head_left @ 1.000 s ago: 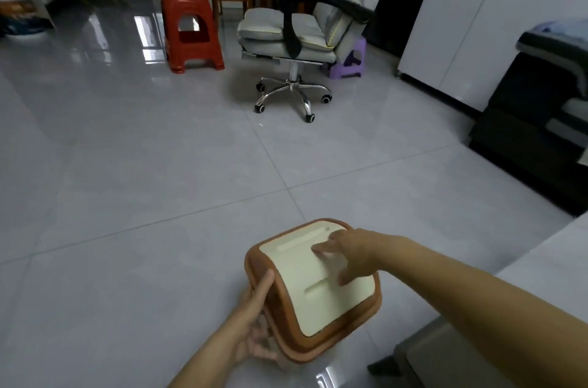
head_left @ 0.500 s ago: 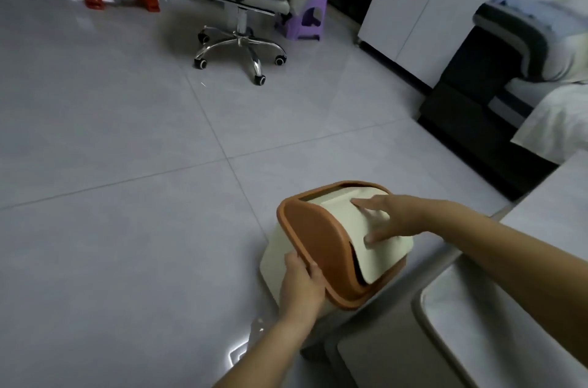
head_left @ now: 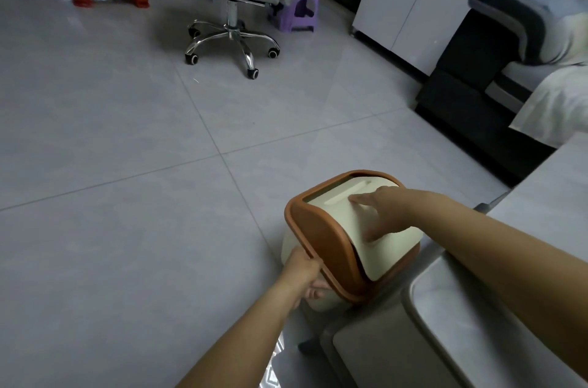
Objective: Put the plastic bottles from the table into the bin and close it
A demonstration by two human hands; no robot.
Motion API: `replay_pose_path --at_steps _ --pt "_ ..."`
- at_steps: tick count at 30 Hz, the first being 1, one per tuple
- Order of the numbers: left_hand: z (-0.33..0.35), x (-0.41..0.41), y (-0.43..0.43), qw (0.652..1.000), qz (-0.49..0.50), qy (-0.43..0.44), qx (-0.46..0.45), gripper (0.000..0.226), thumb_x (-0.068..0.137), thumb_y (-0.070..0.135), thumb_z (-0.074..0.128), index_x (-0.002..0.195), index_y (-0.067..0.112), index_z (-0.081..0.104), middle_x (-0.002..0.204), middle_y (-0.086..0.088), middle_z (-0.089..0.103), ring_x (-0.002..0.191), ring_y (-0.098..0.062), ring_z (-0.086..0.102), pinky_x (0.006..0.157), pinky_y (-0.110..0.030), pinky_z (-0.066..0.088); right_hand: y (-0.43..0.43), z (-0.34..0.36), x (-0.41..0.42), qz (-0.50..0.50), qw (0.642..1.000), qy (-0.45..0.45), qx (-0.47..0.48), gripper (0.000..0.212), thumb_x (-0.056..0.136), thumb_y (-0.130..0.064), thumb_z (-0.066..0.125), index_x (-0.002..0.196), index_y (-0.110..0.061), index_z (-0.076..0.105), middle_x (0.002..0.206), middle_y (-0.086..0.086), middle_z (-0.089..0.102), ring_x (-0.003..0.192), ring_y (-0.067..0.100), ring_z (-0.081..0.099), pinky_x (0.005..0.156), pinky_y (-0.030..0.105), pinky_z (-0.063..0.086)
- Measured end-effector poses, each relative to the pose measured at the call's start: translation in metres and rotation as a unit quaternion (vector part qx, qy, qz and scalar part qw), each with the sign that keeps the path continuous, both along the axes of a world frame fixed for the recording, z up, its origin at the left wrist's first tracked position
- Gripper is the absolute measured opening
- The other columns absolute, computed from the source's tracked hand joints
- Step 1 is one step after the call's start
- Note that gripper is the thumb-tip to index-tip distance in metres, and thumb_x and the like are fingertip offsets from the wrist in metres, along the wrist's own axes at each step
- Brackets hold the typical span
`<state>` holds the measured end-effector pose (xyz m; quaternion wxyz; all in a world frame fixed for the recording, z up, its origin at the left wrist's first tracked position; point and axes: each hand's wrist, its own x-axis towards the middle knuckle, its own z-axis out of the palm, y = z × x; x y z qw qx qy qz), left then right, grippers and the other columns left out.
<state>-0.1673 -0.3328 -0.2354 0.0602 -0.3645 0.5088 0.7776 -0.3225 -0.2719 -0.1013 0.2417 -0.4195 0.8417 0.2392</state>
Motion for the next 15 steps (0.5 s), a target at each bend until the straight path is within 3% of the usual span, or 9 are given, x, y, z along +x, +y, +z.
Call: replay_pose_path --at_steps 5,9,12,15 --pt "0.001 0.002 0.003 1.000 -0.003 -0.008 0.003 0.028 0.091 0.031 0.057 0.116 0.027 0.048 0.107 0.008 0.065 0.077 -0.024 0.076 0.039 -0.019 0.040 -0.004 -0.005 -0.003 -0.001 1.000 -0.003 -0.001 0.100 0.069 -0.053 0.071 0.147 -0.041 0.010 0.134 0.008 0.046 0.122 0.027 0.048 0.095 0.035 0.041" --pt "-0.003 0.008 0.002 1.000 0.017 -0.018 0.007 0.034 0.092 0.027 0.055 0.123 0.016 0.045 0.118 -0.001 0.065 0.082 -0.024 0.075 0.041 -0.022 0.045 -0.002 -0.009 -0.007 -0.022 1.000 -0.007 -0.015 0.105 0.064 -0.053 0.075 0.146 -0.042 0.010 0.135 0.009 0.045 0.113 0.026 0.058 0.094 0.035 0.047" --pt "0.015 0.023 -0.001 0.998 0.036 -0.021 0.040 0.052 0.092 0.031 0.058 0.135 0.013 0.036 0.135 -0.004 0.053 0.104 -0.025 0.065 0.063 -0.033 0.058 0.002 0.005 -0.001 -0.021 0.999 0.004 -0.045 0.104 0.067 -0.049 0.075 0.147 -0.040 0.009 0.150 0.006 0.029 0.129 0.027 0.045 0.100 0.036 0.042" --pt "0.034 0.044 -0.004 0.999 0.035 0.001 -0.033 0.074 0.085 0.038 0.065 0.143 0.017 0.024 0.146 -0.003 0.040 0.110 -0.021 0.059 0.079 -0.039 0.057 0.015 0.032 0.007 -0.046 0.987 -0.030 -0.152 0.100 0.071 -0.044 0.075 0.147 -0.042 0.011 0.151 0.003 0.029 0.119 0.025 0.052 0.095 0.035 0.048"
